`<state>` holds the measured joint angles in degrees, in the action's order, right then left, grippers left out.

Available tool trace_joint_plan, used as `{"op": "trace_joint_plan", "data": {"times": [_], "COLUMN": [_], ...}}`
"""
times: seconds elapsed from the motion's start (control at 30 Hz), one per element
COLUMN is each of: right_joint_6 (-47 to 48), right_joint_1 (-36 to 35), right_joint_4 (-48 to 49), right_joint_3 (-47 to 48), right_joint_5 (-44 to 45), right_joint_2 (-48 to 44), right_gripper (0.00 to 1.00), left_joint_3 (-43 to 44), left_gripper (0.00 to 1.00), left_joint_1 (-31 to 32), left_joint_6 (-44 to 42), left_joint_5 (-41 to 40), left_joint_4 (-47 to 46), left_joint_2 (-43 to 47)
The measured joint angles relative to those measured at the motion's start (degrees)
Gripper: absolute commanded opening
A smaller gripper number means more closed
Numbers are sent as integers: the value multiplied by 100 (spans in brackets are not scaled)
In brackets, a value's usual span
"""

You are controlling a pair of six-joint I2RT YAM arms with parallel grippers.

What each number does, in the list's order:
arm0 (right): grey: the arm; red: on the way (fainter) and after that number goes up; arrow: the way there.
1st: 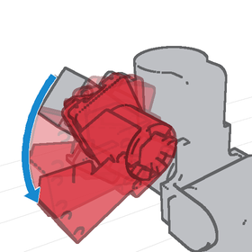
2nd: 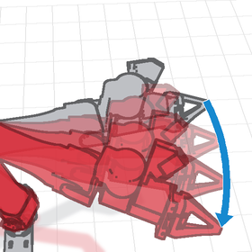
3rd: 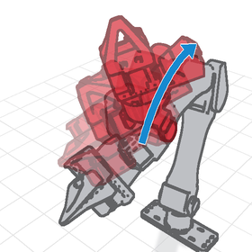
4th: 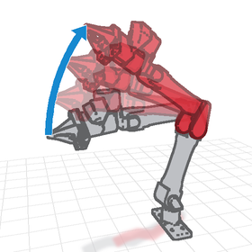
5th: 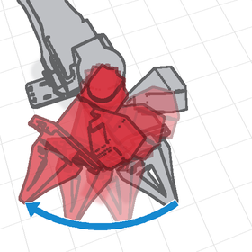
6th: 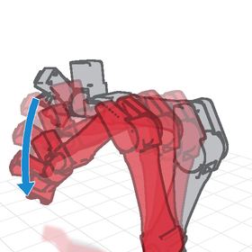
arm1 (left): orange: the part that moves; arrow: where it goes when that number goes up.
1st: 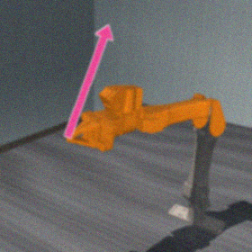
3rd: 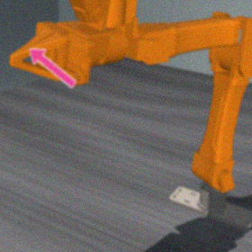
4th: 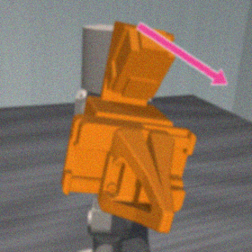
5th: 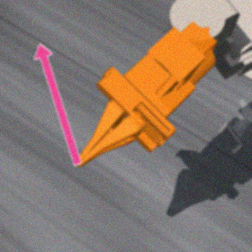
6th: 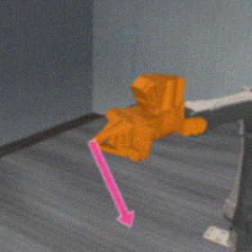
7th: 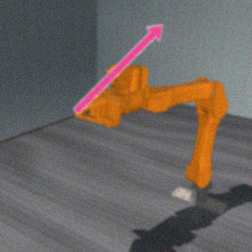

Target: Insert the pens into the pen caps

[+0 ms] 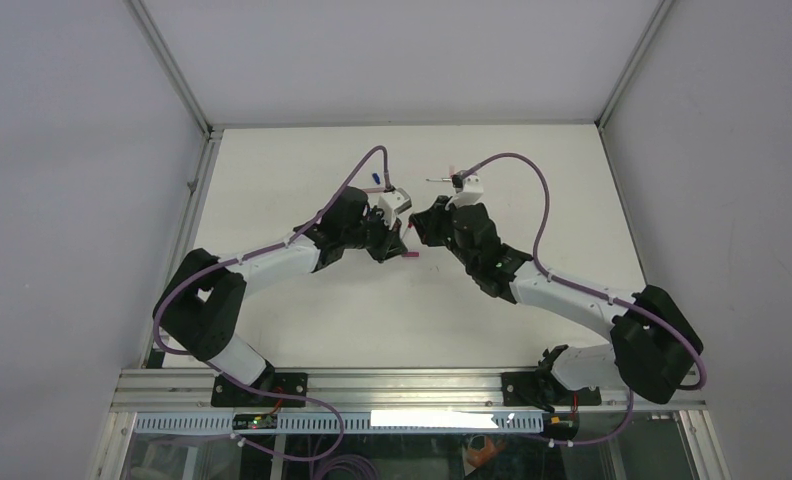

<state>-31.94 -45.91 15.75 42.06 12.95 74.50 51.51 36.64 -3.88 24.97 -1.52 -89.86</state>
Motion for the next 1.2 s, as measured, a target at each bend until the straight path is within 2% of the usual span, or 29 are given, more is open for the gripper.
{"op": "trace_joint_plan", "data": {"times": [1.2], "right_joint_6": [-313], "right_joint_1": [-254], "right_joint_4": [927], "right_joint_3": [240], "right_joint_5": [402], "right_joint_2": [861], "right_gripper": [0], "left_joint_3": [20], "left_gripper": [0], "left_joint_1": [-376], "left_joint_6": [402], "left_joint_5": [-26], "left_joint_4": [352], "left_joint_2": [181]}}
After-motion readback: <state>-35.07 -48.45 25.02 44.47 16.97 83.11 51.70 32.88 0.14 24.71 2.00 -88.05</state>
